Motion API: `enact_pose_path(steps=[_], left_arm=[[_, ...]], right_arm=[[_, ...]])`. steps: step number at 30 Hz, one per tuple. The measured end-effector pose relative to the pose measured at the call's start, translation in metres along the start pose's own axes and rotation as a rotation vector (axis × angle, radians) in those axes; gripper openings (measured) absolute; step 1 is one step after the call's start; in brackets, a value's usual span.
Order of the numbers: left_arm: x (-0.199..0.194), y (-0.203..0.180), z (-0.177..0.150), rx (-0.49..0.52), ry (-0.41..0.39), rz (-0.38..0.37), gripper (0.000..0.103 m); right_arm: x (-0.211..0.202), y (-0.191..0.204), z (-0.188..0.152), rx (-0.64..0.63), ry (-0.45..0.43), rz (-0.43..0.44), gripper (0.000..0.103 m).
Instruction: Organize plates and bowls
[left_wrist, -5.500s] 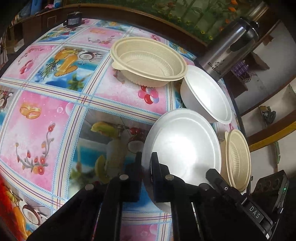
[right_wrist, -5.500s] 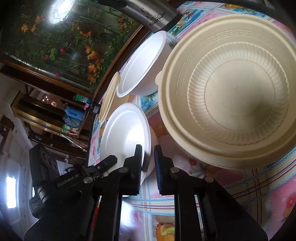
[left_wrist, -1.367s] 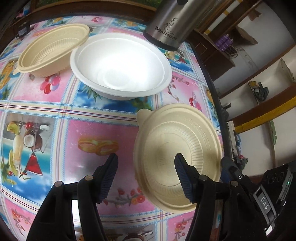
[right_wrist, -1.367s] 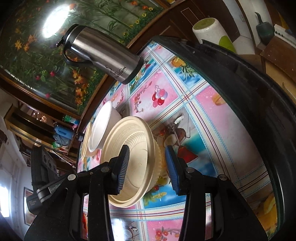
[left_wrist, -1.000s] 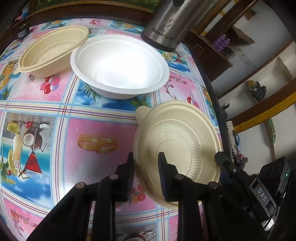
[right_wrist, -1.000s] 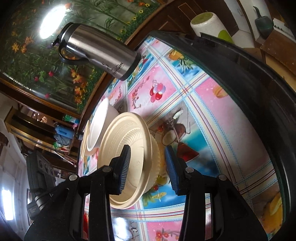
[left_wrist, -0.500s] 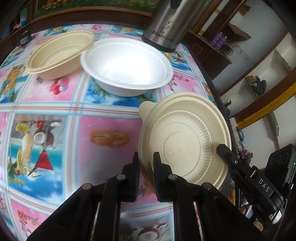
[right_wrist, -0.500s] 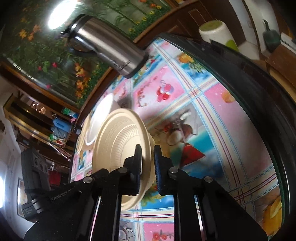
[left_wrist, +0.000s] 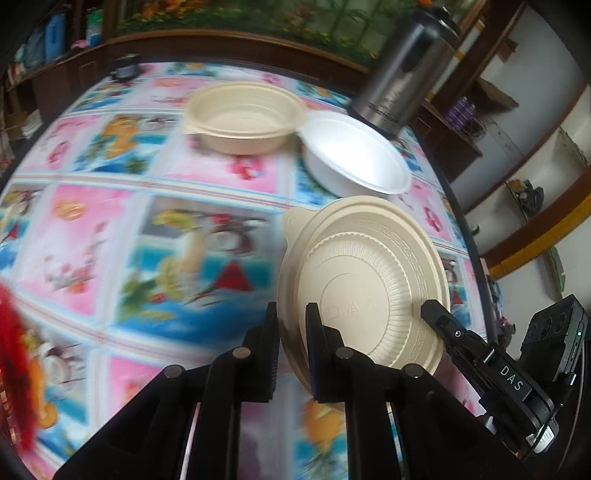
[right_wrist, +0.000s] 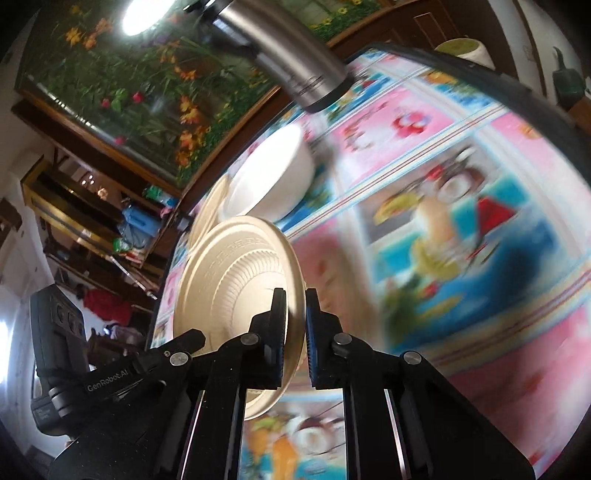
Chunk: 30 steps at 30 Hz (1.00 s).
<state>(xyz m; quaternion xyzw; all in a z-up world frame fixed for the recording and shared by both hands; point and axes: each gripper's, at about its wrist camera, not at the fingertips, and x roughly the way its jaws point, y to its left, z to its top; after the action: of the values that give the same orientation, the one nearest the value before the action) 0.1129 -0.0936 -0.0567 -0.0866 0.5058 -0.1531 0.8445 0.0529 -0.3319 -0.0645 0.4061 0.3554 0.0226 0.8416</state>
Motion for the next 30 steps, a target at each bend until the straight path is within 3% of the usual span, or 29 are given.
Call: enact_pose_path(steps=[7,18,25,30], left_arm=[[-0.063,0.064,-0.025,-0.057,-0.1,0.06,0.012],[-0.158,0.161,-0.061,-0.155,-0.255,0.217,0.012],[-0.186,0.223,-0.081,-0.24,-0.257,0.314,0.012],[-0.186,0.256,-0.093,-0.299,-0.231,0.34,0.013]], right_arm=[[0.024,0.055,-0.039,-0.035,0.07,0.081,0.009],[0.065,0.181,-0.102,-0.211,0.188,0.218,0.009],[0.099,0.244,-0.151,-0.334,0.275,0.249,0.009],[0.125,0.268,-0.178,-0.388,0.331,0.241,0.009]])
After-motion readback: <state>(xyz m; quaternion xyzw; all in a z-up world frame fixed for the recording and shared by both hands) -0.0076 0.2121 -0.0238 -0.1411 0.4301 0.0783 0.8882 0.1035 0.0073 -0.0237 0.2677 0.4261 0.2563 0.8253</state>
